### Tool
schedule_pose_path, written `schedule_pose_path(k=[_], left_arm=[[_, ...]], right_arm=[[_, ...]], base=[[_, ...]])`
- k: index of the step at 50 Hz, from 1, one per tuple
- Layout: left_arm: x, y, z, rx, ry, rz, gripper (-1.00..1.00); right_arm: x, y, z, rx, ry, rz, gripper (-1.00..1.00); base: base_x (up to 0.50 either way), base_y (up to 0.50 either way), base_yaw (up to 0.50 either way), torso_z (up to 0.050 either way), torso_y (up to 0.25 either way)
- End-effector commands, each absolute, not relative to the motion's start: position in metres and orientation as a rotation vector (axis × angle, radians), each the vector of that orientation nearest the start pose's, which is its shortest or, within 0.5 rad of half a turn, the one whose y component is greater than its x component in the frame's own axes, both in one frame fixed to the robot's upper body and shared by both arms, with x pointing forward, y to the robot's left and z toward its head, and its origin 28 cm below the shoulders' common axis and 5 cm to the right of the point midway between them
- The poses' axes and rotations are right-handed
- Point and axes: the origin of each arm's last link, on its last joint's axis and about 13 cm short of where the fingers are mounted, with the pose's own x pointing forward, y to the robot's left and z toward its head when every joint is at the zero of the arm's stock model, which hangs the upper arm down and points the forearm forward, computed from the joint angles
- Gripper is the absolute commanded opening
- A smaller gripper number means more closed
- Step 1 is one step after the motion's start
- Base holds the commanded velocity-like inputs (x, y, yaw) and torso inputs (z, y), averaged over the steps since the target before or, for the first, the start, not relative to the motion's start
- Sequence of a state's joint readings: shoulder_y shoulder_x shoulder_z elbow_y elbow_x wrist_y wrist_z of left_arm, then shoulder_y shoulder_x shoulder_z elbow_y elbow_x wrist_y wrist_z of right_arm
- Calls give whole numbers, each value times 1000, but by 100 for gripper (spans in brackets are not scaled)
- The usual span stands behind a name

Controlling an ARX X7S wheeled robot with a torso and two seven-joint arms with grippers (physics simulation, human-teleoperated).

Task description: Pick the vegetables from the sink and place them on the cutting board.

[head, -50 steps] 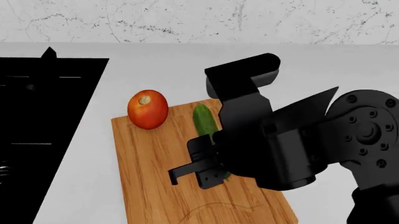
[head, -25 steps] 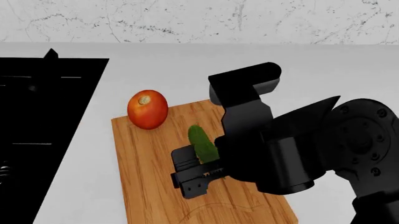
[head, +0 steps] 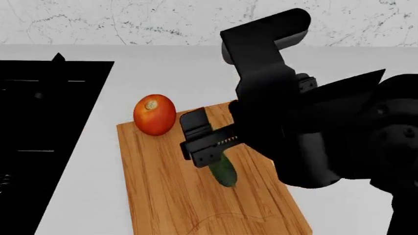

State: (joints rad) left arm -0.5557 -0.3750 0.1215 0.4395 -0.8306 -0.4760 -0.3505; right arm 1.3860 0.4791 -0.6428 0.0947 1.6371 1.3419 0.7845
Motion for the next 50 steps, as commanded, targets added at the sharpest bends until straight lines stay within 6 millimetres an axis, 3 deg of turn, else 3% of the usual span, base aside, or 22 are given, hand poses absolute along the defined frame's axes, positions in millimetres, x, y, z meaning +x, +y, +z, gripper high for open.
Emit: schedule_pose_path(k=[1,12,18,27,50], left_arm=[[269,215,208,-270,-351,-195,100],[269,206,205,-280,-374,-157,100],[272,204,200,-315,-365,-171,100],[259,203,205,-317,-415,-144,100],[231,204,220,-417,-635,-235,100]], right_arm=[[292,-101,278,-239,257,296,100],[263,-119,231,-166,-58,172,100],[250,-134,203,-42,-218,162,100],[241,-139,197,-17,-287,111,100],[208,-131,219,35,-511,-67,100]], base=[[0,0,0,0,0],[0,0,0,0,0],[0,0,0,0,0],[0,0,0,0,0],[0,0,0,0,0]])
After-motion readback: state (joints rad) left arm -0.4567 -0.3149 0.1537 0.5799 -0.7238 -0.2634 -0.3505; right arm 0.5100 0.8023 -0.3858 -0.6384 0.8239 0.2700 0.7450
